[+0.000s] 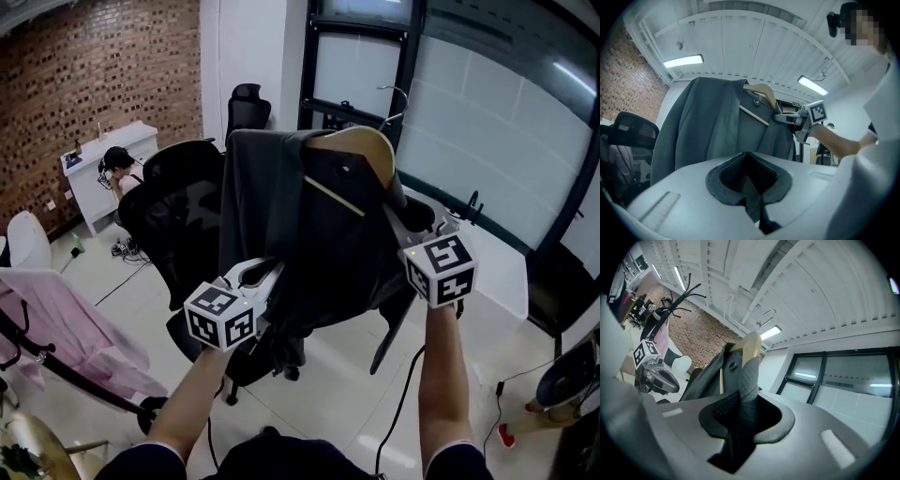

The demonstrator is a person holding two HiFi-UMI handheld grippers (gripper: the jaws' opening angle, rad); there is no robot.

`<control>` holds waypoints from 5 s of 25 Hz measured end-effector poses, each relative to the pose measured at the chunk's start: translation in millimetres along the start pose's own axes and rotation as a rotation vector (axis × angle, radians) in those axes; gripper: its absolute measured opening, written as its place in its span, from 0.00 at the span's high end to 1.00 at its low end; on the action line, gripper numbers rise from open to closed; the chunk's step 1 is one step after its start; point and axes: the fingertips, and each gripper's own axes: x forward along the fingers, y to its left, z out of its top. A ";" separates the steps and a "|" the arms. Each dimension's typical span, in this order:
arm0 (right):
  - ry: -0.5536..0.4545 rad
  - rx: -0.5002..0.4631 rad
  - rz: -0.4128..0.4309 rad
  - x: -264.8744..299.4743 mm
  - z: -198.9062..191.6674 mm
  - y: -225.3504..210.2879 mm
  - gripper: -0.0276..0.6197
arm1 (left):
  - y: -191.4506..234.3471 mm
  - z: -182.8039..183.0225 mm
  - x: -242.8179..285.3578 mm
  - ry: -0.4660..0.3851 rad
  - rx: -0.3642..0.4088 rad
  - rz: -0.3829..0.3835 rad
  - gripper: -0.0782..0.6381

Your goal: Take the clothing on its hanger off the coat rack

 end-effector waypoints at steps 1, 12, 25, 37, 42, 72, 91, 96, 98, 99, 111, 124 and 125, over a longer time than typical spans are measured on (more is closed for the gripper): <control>-0.002 0.000 0.011 17.3 2.1 2.5 0.83 | 13.3 0.7 0.8 -0.002 -0.003 0.014 0.88; -0.029 0.026 0.205 194.7 -1.6 62.0 0.83 | 132.9 -8.8 -14.5 0.002 -0.028 0.232 0.88; -0.115 0.058 0.577 315.5 -29.0 146.1 0.83 | 208.5 -22.5 -26.0 -0.018 -0.039 0.563 0.88; -0.111 0.043 0.965 353.2 -92.8 256.0 0.86 | 217.2 -80.7 -45.7 0.048 -0.087 0.871 0.88; -0.031 0.086 1.073 352.6 -139.1 301.7 0.87 | 209.1 -128.5 -52.6 0.085 -0.178 0.934 0.88; 0.382 0.103 1.313 332.7 -368.6 479.4 0.87 | 205.0 -269.4 -69.4 0.103 -0.472 1.054 0.88; 0.239 0.189 1.123 352.2 -318.0 404.4 0.80 | 225.7 -230.5 -60.0 0.076 -0.415 1.007 0.88; 0.077 0.320 1.120 345.6 -238.4 360.3 0.83 | 232.8 -188.0 -47.4 0.041 -0.348 0.986 0.88; 0.012 0.370 1.131 338.0 -207.7 341.9 0.83 | 232.7 -171.5 -42.7 0.023 -0.328 0.976 0.88; -0.020 0.392 1.136 334.6 -193.1 332.5 0.84 | 232.5 -162.5 -40.1 0.014 -0.316 0.972 0.88; -0.349 0.601 1.165 302.9 -54.8 234.3 0.95 | 221.8 -54.1 -8.5 -0.078 -0.137 0.910 0.88; -0.362 0.623 1.171 295.0 -39.7 226.9 0.95 | 212.1 -34.3 -5.5 -0.100 -0.095 0.907 0.88; -0.359 0.620 1.172 294.8 -40.3 228.0 0.95 | 211.9 -34.4 -5.7 -0.100 -0.095 0.907 0.88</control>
